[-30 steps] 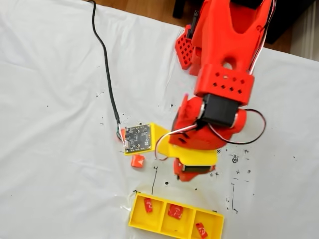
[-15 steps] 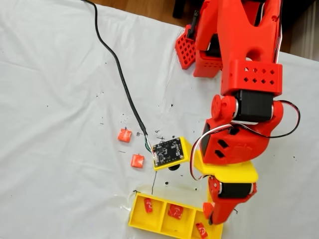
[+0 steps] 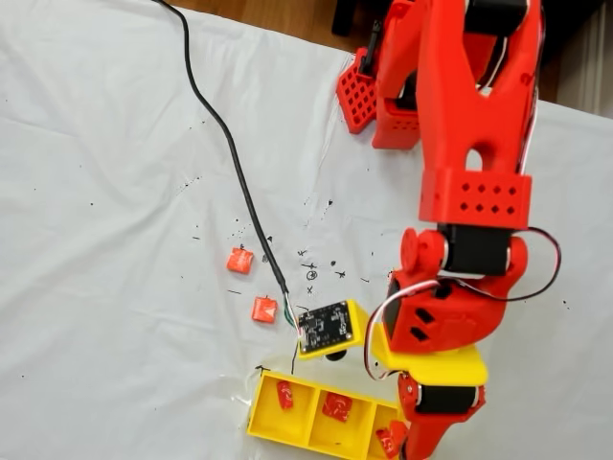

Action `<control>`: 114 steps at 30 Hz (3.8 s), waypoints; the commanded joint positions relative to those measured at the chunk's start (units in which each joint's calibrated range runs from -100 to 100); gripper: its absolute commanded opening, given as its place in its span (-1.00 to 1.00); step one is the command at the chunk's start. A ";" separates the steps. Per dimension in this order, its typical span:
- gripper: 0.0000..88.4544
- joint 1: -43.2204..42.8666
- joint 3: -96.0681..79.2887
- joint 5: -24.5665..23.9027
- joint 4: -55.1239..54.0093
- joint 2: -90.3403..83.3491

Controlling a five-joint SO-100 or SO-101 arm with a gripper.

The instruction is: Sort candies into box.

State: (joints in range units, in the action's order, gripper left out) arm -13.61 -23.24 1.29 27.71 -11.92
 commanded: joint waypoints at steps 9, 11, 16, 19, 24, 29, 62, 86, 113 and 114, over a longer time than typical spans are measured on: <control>-1.00 -2.33 5.26 0.15 -2.37 0.90; -0.99 -2.51 4.90 0.20 -2.21 0.90; -0.44 -2.69 4.17 0.73 -2.53 1.15; -0.28 -3.05 4.08 1.86 -1.96 1.23; -0.12 -3.33 3.17 2.78 -2.45 0.81; -0.12 -3.14 3.44 2.44 -1.55 0.05; -1.00 10.71 10.36 5.42 33.16 -11.57; -0.92 27.38 21.74 12.99 38.73 10.23; -0.31 29.74 20.01 15.09 38.73 13.28; -0.31 29.74 20.01 15.14 38.73 13.79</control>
State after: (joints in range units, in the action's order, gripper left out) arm 16.05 -5.73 16.19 67.50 1.65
